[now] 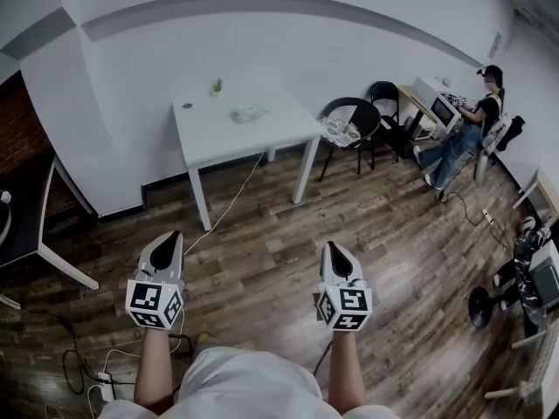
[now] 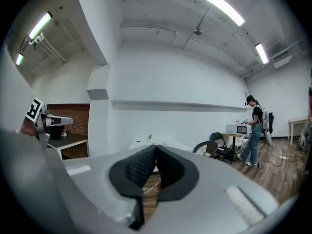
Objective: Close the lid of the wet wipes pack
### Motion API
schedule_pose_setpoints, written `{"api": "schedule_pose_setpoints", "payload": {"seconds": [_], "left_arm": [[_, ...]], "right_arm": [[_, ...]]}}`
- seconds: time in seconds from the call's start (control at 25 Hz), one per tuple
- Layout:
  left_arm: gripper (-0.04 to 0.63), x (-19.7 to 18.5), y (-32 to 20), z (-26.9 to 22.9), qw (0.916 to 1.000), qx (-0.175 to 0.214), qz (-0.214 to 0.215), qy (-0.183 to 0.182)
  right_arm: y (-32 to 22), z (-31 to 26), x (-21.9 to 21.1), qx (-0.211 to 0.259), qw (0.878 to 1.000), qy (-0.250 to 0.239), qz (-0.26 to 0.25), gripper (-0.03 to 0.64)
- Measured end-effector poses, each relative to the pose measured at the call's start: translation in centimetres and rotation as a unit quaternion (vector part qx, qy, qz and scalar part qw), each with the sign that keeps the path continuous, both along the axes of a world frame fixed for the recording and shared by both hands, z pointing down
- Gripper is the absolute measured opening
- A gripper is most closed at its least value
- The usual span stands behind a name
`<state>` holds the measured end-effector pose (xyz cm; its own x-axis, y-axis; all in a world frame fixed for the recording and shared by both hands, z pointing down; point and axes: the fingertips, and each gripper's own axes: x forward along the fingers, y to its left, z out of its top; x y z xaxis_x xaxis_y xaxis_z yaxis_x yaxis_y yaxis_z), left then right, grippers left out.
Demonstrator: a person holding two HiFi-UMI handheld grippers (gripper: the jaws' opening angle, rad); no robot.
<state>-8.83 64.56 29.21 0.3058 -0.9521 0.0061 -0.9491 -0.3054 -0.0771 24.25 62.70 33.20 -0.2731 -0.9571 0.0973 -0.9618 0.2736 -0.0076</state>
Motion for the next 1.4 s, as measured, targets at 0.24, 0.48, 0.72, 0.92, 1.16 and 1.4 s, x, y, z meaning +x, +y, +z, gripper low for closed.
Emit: {"api": "schedule_pose_setpoints", "payload": {"seconds": [0.24,0.48,0.72,0.92,1.16,1.4], "left_arm": [[0.000,0.8,0.6,0.4,1.0000,-0.005,0.007,-0.002],[0.000,1.3,1.1,0.5,0.9999,-0.006,0.009,-0.003],[0.000,1.5,1.3,0.7,0.9999,-0.008,0.008,-0.004],[0.000,1.4,1.3,0.7,0.9999,-0.010,0.009,-0.004],[0.000,2.1,1.1,1.0,0.9998,-0.015,0.012,-0.007],[0.000,3.5,0.7,1.6,0.9995,-0.021,0.019,-0.011]], "right_arm": [[0.9,0.0,0.7,0.005,1.000,-0.001,0.000,0.003],[1.3,0.0,1.1,0.007,1.000,0.003,0.005,0.005],[1.1,0.2,1.0,0.003,1.000,0.002,0.001,0.067],[1.1,0.4,0.7,0.001,1.000,0.002,-0.002,0.069],[1.0,0.6,0.9,-0.003,1.000,0.008,-0.009,0.094],[0.3,0.7,1.7,-0.003,1.000,0.006,-0.011,0.094]]}}
